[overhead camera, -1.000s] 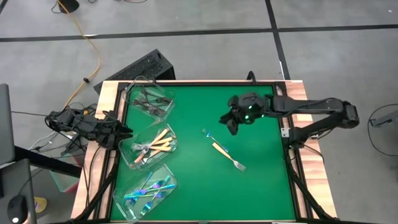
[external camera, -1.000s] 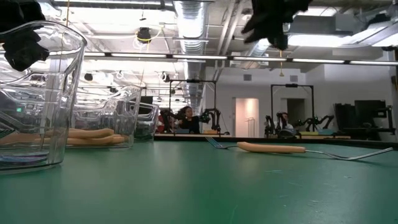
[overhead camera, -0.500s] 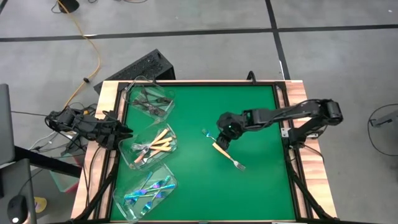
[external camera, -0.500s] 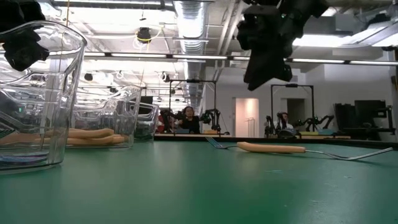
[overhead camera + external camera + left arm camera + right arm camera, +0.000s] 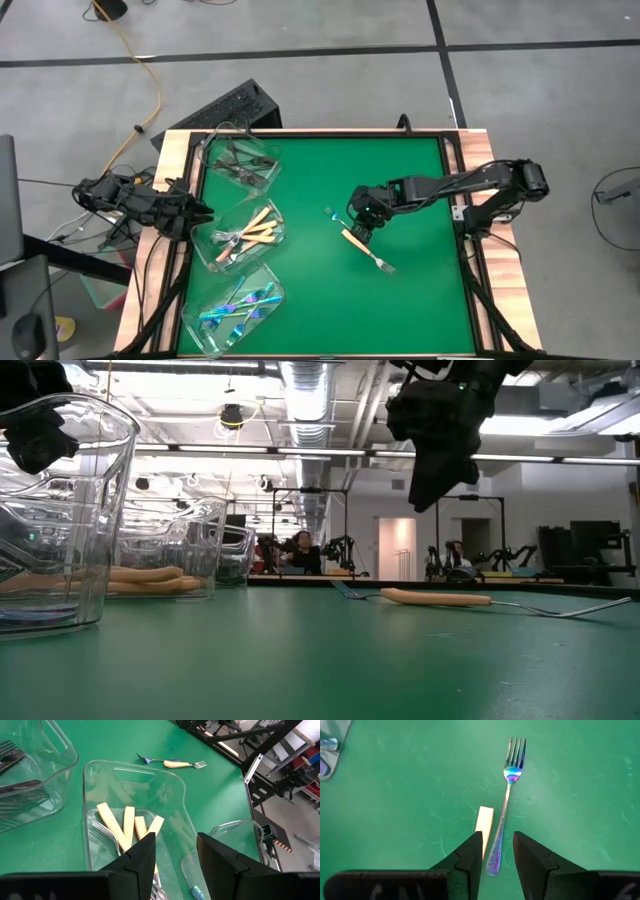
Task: Sort silverware by color (type)
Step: Put the orange fork into the middle transparent bin
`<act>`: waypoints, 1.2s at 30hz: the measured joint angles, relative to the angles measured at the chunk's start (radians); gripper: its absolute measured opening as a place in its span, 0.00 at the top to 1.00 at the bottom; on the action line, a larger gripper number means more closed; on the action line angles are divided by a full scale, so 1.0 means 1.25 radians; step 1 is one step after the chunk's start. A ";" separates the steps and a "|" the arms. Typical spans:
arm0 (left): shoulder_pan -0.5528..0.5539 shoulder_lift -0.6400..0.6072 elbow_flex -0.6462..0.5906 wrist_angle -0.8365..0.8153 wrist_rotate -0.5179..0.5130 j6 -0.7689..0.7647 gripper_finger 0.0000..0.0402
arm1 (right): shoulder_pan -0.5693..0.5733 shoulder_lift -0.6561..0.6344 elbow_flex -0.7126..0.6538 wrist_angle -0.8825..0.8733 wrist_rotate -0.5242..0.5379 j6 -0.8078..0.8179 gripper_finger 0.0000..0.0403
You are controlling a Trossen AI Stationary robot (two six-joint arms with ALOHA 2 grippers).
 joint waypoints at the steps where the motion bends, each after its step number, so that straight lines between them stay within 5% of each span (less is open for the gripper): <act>1: 0.000 0.000 0.000 0.000 0.000 0.000 0.68 | 0.000 0.000 0.000 0.000 0.000 -0.003 0.68; 9: 0.000 0.000 0.000 0.000 0.000 0.000 0.68 | -0.003 0.005 0.024 -0.036 -0.007 -0.008 0.68; 19: 0.000 0.000 0.000 0.000 -0.001 0.000 0.68 | 0.041 0.133 0.071 -0.086 -0.011 -0.018 0.67; 36: 0.000 0.000 0.000 0.000 0.000 0.000 0.68 | 0.143 0.168 0.120 -0.206 -0.012 0.102 0.39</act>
